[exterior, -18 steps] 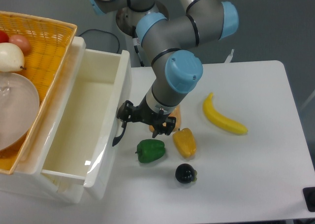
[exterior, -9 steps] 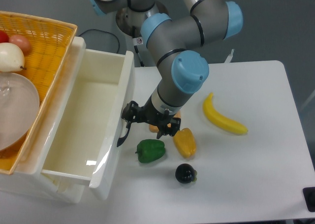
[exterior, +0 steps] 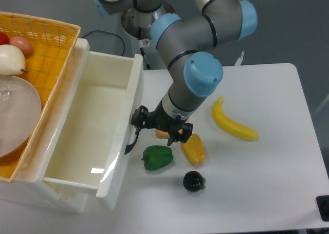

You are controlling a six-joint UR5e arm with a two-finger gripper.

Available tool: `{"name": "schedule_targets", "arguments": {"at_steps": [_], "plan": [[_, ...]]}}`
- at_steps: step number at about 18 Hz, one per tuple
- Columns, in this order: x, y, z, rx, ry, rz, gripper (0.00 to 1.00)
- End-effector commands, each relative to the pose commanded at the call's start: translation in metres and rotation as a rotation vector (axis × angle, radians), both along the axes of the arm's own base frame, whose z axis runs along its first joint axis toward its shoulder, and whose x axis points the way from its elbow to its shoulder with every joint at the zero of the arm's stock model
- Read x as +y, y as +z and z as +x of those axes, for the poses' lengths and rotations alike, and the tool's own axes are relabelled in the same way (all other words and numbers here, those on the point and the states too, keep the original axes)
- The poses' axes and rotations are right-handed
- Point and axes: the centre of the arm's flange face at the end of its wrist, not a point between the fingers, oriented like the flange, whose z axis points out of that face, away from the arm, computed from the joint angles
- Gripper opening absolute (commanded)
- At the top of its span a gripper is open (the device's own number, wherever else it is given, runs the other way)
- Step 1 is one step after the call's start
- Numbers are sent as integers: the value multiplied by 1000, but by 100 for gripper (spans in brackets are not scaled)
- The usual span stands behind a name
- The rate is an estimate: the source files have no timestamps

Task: Slide the top white drawer open
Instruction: 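Continue pulling the drawer out further by its handle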

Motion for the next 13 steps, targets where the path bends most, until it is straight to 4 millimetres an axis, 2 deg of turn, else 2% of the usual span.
{"name": "schedule_targets", "arguments": {"at_steps": [13], "plan": [[0, 1, -1, -7, 2, 4, 100]]}}
